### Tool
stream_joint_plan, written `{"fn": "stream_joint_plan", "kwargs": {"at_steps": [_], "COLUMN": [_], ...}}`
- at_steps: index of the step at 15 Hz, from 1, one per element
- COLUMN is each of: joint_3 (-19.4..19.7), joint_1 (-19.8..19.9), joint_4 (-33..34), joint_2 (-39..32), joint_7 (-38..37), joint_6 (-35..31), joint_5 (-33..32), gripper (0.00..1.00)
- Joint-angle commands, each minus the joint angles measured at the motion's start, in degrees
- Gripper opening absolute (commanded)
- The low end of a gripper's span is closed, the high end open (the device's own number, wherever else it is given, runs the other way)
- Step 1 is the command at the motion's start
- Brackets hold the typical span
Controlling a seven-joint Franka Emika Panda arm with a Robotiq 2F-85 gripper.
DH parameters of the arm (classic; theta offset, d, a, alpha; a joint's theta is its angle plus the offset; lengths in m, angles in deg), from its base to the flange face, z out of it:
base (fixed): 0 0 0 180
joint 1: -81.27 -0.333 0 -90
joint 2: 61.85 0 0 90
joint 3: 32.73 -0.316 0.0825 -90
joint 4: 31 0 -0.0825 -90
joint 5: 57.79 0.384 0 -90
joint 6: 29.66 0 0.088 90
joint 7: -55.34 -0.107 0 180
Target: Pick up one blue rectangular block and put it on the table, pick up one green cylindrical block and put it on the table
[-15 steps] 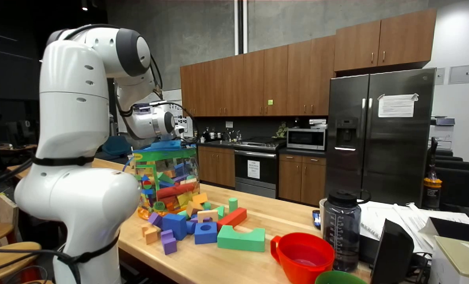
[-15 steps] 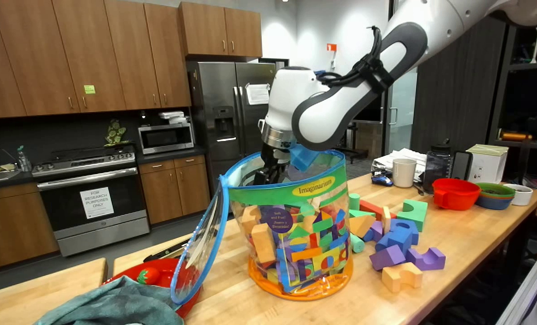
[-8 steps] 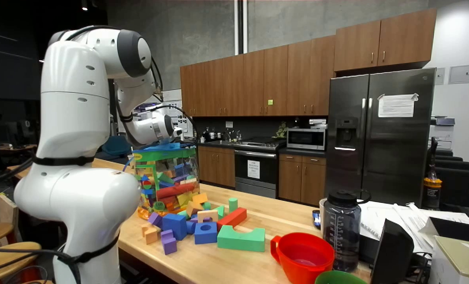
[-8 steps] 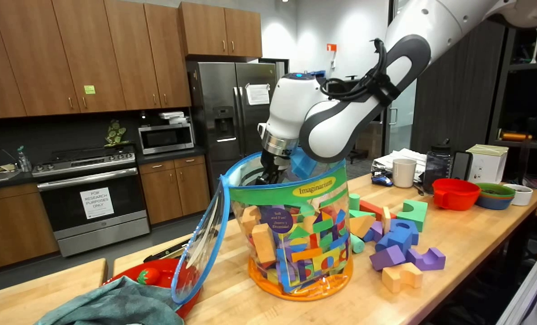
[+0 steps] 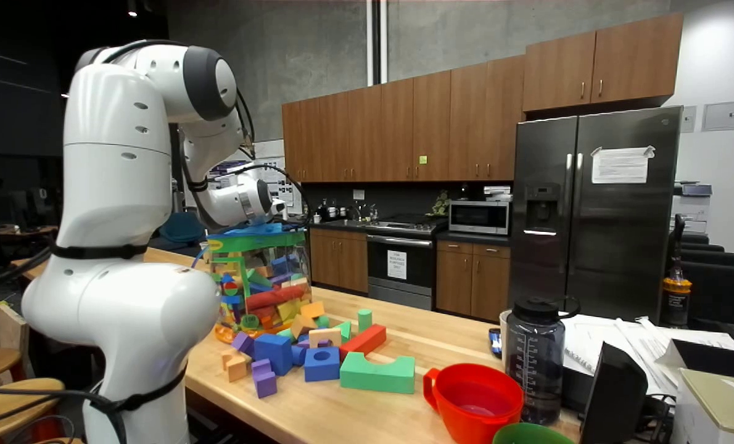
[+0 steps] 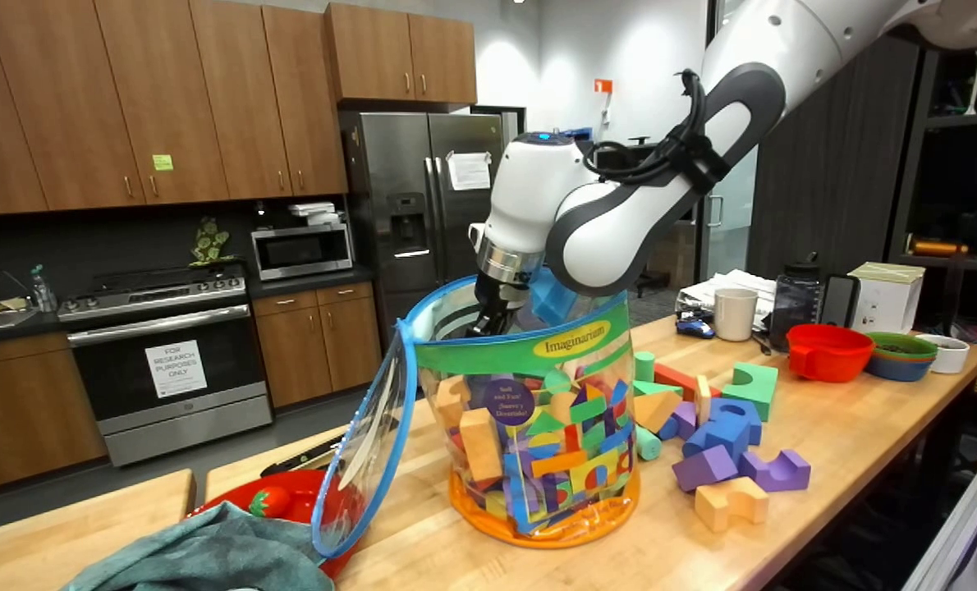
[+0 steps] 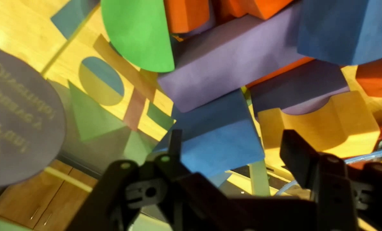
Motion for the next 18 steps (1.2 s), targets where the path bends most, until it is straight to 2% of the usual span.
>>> {"fn": "stream_joint_plan", "kwargs": {"at_steps": [1, 4, 7, 8, 11, 12, 14, 18], "joint_3": [0.7, 0.8, 0.8, 0.8, 0.8, 0.9, 0.8, 0.9], "joint_1": [-0.5, -0.4, -0.4, -0.3, -0.3, -0.3, -0.3, 0.0], "joint_4": [-0.8, -0.7, -0.5, -0.5, -0.3, -0.3, -0.2, 0.8], "joint_2": [0.7, 0.6, 0.6, 0.6, 0.5, 0.5, 0.5, 0.5], "joint_7": [0.6, 1.0, 1.5, 1.6, 1.7, 1.6, 1.9, 3.5], "joint_6": [0.0, 0.0, 0.0, 0.0, 0.0, -0.1, 0.0, 0.8], "joint_5": [-0.7, -0.8, -0.7, -0.7, -0.6, -0.8, -0.6, -0.4], "gripper": [0.48, 0.26, 0.09, 0.05, 0.01, 0.35, 0.32, 0.55]}}
